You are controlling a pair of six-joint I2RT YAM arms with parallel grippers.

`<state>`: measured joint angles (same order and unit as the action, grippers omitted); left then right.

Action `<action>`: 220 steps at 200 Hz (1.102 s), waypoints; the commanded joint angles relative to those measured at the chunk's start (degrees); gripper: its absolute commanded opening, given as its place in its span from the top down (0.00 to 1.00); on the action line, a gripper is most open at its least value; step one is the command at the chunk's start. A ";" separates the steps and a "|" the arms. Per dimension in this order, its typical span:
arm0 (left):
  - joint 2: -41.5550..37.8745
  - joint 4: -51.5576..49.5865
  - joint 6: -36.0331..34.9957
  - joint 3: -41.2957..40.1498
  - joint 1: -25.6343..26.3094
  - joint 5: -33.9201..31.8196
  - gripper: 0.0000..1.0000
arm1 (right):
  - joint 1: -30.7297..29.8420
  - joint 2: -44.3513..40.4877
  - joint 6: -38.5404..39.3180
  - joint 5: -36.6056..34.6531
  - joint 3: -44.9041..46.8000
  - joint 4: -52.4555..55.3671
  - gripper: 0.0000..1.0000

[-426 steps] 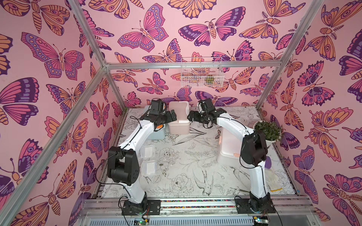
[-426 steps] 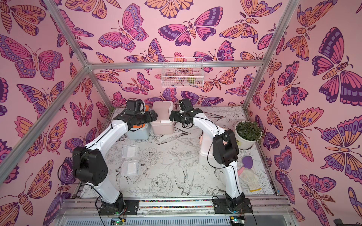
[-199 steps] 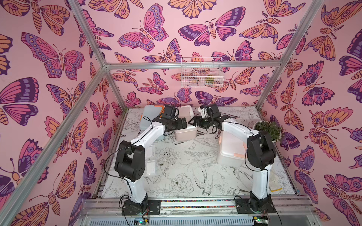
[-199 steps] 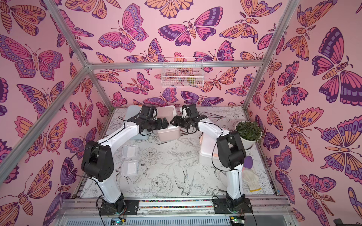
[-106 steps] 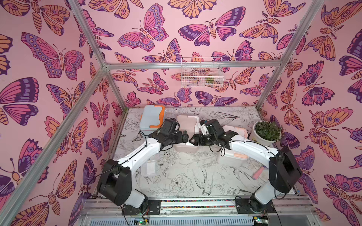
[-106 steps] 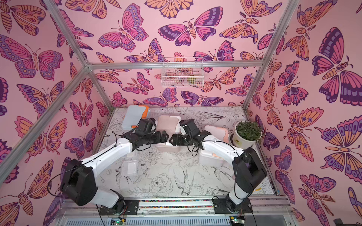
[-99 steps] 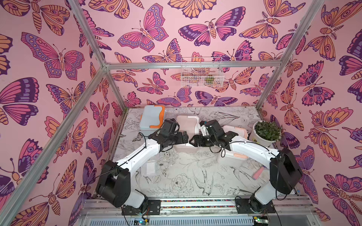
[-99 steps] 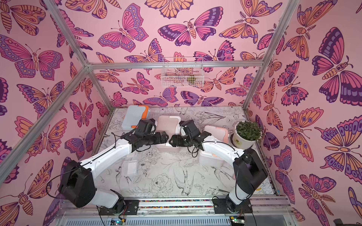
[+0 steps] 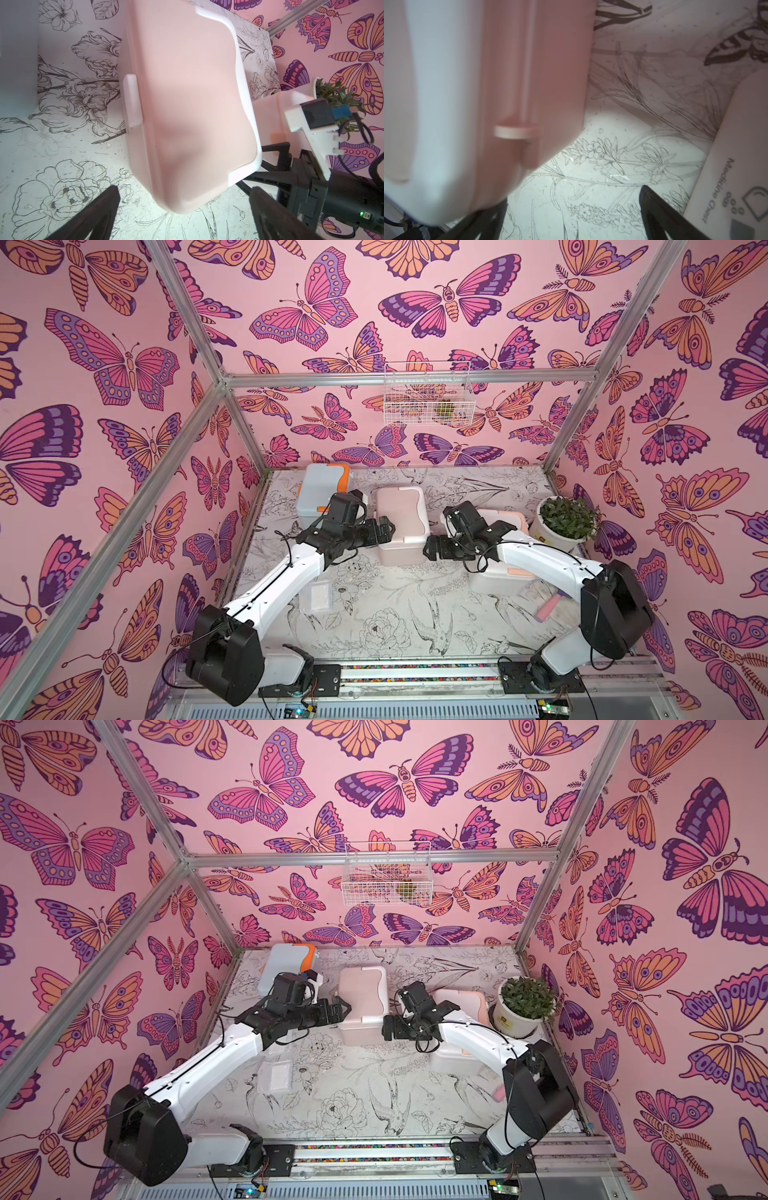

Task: Open first aid kits and take out gauze
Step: Adjust the first aid kit at the center of the board, then move the first aid kit to the center of the board.

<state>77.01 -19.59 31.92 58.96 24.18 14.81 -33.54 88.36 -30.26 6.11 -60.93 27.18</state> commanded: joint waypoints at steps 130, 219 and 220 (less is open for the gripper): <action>21.13 0.67 -0.91 16.54 -6.48 11.81 0.00 | 3.92 13.73 3.11 11.89 -20.81 -4.93 0.00; 13.07 7.70 3.98 4.40 1.52 14.90 0.00 | 0.47 10.02 4.03 19.38 -13.77 -6.38 0.20; 12.94 7.71 4.00 4.23 1.63 14.94 0.00 | 0.48 9.83 3.96 19.34 -13.47 -6.41 0.20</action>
<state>93.56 -15.99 33.80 66.15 22.31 24.77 -29.95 102.28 -27.75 21.04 -78.54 18.96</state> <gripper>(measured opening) 0.998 0.798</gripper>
